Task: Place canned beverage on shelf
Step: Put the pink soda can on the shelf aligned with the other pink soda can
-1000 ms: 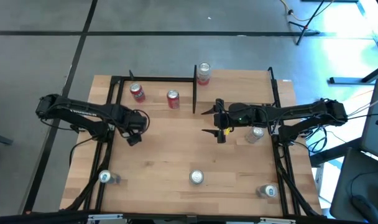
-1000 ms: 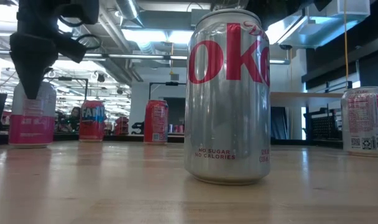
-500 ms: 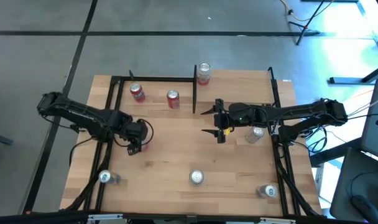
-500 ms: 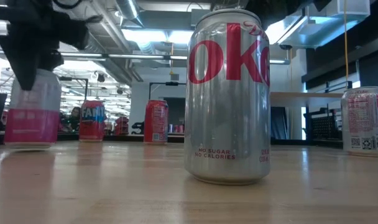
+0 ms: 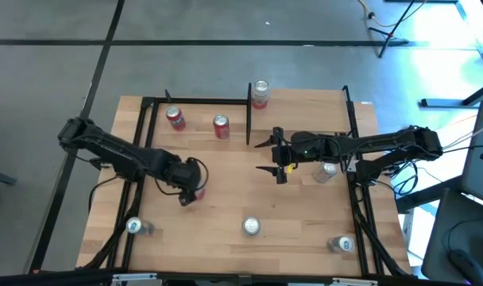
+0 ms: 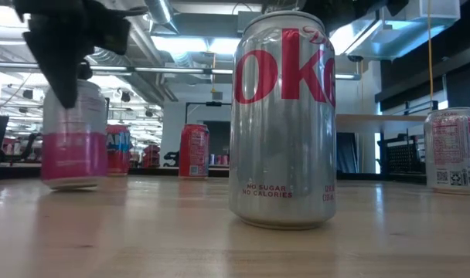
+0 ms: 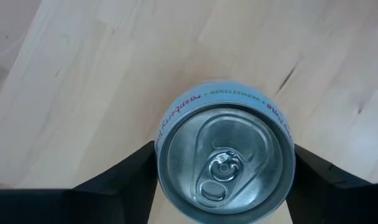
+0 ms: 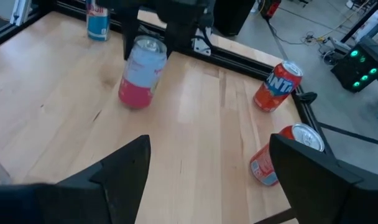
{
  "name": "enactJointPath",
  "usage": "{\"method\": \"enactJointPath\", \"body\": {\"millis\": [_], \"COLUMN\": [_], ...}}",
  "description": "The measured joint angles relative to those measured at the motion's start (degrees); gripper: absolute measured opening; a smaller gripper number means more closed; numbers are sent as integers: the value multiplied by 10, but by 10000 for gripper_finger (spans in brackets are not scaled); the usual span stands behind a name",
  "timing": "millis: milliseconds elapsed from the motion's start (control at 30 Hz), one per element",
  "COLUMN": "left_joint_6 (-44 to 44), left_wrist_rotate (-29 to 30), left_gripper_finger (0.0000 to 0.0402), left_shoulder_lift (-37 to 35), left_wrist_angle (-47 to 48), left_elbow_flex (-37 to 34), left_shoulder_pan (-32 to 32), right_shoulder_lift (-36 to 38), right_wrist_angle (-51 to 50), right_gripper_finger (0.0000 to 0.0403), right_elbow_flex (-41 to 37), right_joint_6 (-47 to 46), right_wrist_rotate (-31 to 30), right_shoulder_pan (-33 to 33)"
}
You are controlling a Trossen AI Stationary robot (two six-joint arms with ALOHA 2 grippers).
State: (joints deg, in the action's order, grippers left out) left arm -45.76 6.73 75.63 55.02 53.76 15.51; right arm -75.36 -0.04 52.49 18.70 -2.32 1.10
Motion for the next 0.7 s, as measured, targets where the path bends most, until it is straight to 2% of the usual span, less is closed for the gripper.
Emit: {"method": "enactJointPath", "body": {"millis": [200,533,700], "left_joint_6": [66,190,238], "left_wrist_rotate": [26,32,28], "left_gripper_finger": [250,250,250], "left_shoulder_lift": [61,186,218], "left_wrist_angle": [1,-17,-25], "left_elbow_flex": [101,177,210], "left_shoulder_pan": [-13,-40,-41], "right_shoulder_lift": [-1,-57,-84], "right_wrist_angle": [0,-45,-50], "right_gripper_finger": [312,312,312], "right_elbow_flex": [0,0,0], "right_joint_6": [-8,-40,-55], "right_wrist_rotate": [0,0,1], "right_shoulder_pan": [0,0,0]}}
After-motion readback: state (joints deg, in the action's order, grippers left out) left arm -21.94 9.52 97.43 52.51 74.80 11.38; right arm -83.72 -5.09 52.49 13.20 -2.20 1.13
